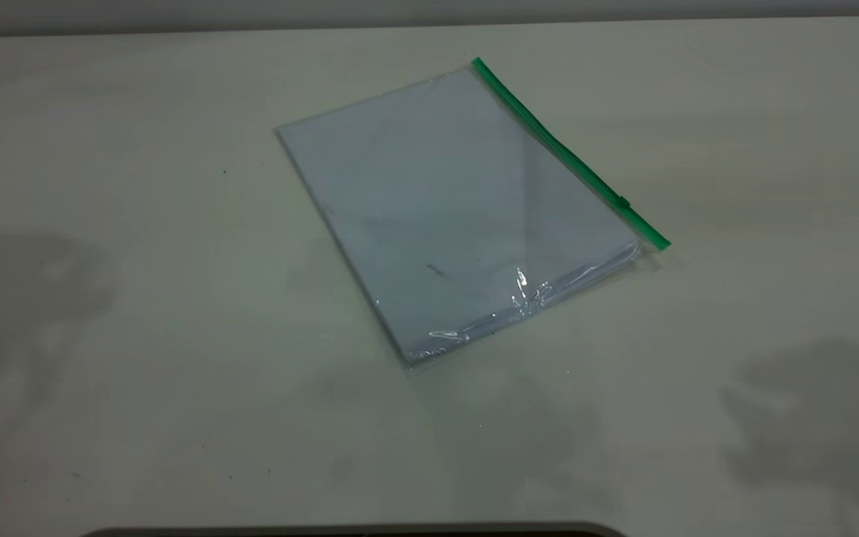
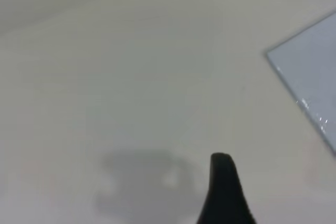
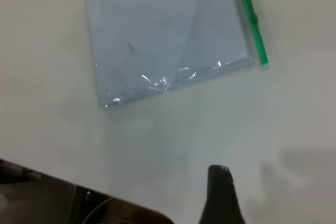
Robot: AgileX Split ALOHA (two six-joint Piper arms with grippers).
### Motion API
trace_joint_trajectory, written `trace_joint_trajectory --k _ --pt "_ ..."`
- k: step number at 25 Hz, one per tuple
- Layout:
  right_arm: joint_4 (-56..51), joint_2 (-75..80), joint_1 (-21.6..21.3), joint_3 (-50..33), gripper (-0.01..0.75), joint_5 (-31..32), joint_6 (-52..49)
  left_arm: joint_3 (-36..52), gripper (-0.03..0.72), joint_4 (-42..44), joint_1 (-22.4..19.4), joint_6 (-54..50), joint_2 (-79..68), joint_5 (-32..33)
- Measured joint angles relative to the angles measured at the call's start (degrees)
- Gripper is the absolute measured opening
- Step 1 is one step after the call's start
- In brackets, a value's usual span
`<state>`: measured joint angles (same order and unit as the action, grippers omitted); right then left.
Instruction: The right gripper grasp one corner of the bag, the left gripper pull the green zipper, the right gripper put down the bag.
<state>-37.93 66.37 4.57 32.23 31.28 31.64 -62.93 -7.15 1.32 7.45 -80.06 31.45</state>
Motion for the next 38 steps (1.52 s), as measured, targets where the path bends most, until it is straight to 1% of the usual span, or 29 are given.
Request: trace_joint_trajectory --k 4,8,11,13,15,20,25,27,33,38 --pt "-13.91 9.54 0.00 0.00 0.591 -3.05 12.42 -3.75 0.590 -5.23 0.37 8.06 -7.07 -3.35" --pt "-33.06 19.57 0.05 0.16 0.591 -3.68 29.64 -5.46 0.590 -9.45 3.04 18.00 -12.67 -5.53" --pt "-47.69 27.32 0.05 0.23 0.591 -3.06 44.16 -5.58 0.590 -11.78 5.30 23.33 -16.11 -7.21" --pt "-57.00 32.36 0.05 0.48 0.591 -1.78 53.20 -5.57 0.590 -12.87 6.48 25.04 -18.11 -8.04" --pt "-61.66 37.81 0.05 1.42 0.591 0.15 58.82 -5.57 0.590 -13.90 7.26 25.48 -19.52 -8.43" --pt "-63.98 49.74 0.05 7.00 0.591 3.64 62.67 -5.57 0.590 -15.17 7.88 25.66 -21.66 -8.70" --pt "-64.53 56.88 -0.24 12.02 0.591 3.91 64.10 -5.64 0.590 -15.28 7.88 25.66 -21.78 -8.94" --pt "-64.53 58.35 -1.27 13.44 0.591 3.91 64.26 -5.69 0.590 -15.28 7.93 25.66 -21.78 -9.12" --pt "-64.59 62.86 -6.16 17.32 0.591 3.81 65.09 -5.86 0.590 -15.73 7.93 25.66 -21.78 -10.21" --pt "-64.59 67.38 -7.48 19.83 0.591 4.82 66.01 -5.86 0.590 -17.49 7.93 25.66 -21.78 -10.52"
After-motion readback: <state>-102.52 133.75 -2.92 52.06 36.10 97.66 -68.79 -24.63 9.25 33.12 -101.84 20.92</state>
